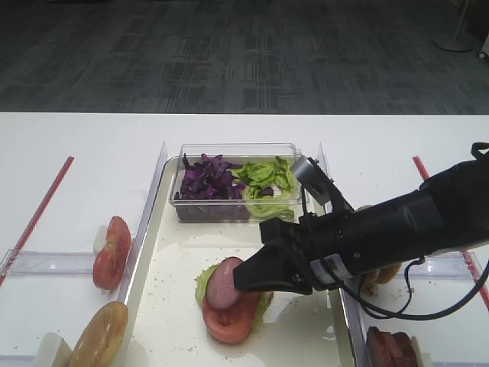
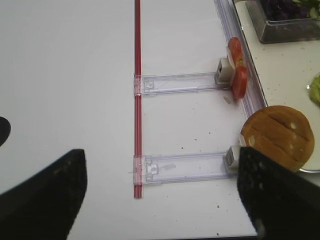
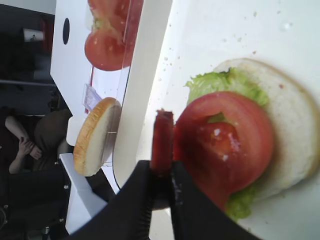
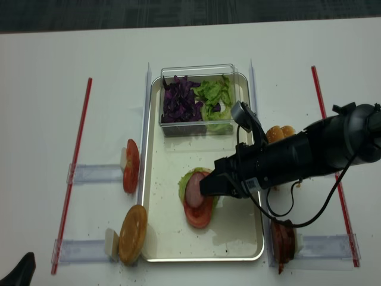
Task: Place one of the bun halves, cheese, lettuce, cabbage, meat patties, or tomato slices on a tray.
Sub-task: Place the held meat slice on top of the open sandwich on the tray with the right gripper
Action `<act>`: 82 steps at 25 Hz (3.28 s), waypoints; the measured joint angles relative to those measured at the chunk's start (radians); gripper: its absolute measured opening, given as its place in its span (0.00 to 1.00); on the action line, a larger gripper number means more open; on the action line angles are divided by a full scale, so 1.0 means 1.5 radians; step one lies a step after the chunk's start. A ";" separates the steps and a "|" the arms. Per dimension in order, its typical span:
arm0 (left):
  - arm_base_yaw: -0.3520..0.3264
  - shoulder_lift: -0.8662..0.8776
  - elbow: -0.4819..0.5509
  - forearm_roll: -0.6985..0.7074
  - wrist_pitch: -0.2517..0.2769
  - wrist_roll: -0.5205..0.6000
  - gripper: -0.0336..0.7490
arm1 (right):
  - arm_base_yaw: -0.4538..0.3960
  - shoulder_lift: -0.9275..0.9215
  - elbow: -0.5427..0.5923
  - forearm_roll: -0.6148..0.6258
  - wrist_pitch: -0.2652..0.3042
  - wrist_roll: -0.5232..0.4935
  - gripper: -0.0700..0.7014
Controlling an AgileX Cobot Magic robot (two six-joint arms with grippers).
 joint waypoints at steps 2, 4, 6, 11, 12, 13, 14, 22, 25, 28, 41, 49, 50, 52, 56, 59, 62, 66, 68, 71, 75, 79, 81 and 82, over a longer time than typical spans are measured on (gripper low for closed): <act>0.000 0.000 0.000 0.000 0.000 0.000 0.76 | 0.000 0.000 0.000 0.000 -0.003 0.000 0.25; 0.000 0.000 0.000 0.000 0.000 0.000 0.76 | 0.000 0.000 0.000 0.000 -0.008 0.000 0.25; 0.000 0.000 0.000 0.000 0.000 0.000 0.76 | 0.000 0.000 0.000 0.000 -0.017 0.000 0.25; 0.000 0.000 0.000 0.000 0.000 0.000 0.76 | 0.000 0.000 0.000 0.000 -0.028 0.000 0.25; 0.000 0.000 0.000 0.000 0.000 0.000 0.76 | 0.000 0.000 0.000 0.000 -0.029 0.000 0.25; 0.000 0.000 0.000 0.000 0.000 0.000 0.76 | 0.000 0.000 0.000 0.000 -0.029 0.000 0.25; 0.000 0.000 0.000 0.000 0.000 0.000 0.76 | 0.000 0.000 0.000 0.000 -0.029 0.000 0.25; 0.000 0.000 0.000 0.000 0.000 0.000 0.76 | 0.000 0.000 0.000 0.000 -0.030 0.000 0.25; 0.000 0.000 0.000 0.000 0.000 0.000 0.76 | 0.000 0.000 0.000 0.000 -0.031 0.000 0.25; 0.000 0.000 0.000 0.000 0.000 0.000 0.76 | 0.000 0.000 0.000 0.000 -0.032 0.001 0.29; 0.000 0.000 0.000 0.000 0.000 0.000 0.76 | 0.000 0.000 0.000 0.000 -0.038 0.001 0.53; 0.000 0.000 0.000 0.000 0.000 0.000 0.76 | 0.000 0.000 0.000 0.000 -0.038 0.001 0.55; 0.000 0.000 0.000 0.000 0.000 0.000 0.76 | 0.000 0.000 0.000 0.000 -0.038 0.001 0.55; 0.000 0.000 0.000 0.000 0.000 0.000 0.76 | 0.000 0.000 0.000 0.000 -0.038 0.001 0.57; 0.000 0.000 0.000 0.000 0.000 0.000 0.76 | 0.000 0.000 0.000 -0.001 -0.037 0.001 0.62; 0.000 0.000 0.000 0.000 0.000 0.000 0.76 | 0.000 0.000 0.000 -0.007 -0.037 0.001 0.63; 0.000 0.000 0.000 0.000 0.000 0.000 0.76 | 0.000 0.000 0.000 -0.012 -0.035 0.001 0.64; 0.000 0.000 0.000 0.000 0.000 0.000 0.76 | 0.000 0.000 0.000 -0.026 -0.035 0.001 0.64; 0.000 0.000 0.000 0.000 0.000 0.000 0.76 | 0.000 0.000 0.000 -0.031 -0.035 0.001 0.64; 0.000 0.000 0.000 0.000 0.000 0.000 0.76 | 0.000 0.000 0.000 -0.035 -0.035 0.001 0.64; 0.000 0.000 0.000 0.000 0.000 0.000 0.76 | 0.000 0.000 -0.001 -0.043 -0.035 0.001 0.65; 0.000 0.000 0.000 0.000 0.000 0.000 0.76 | 0.000 0.000 -0.001 -0.048 -0.037 0.001 0.65; 0.000 0.000 0.000 0.000 0.000 0.000 0.76 | 0.000 -0.009 -0.001 -0.057 -0.051 0.001 0.65; 0.000 0.000 0.000 0.000 0.000 0.000 0.76 | 0.000 -0.016 -0.001 -0.063 -0.061 0.001 0.65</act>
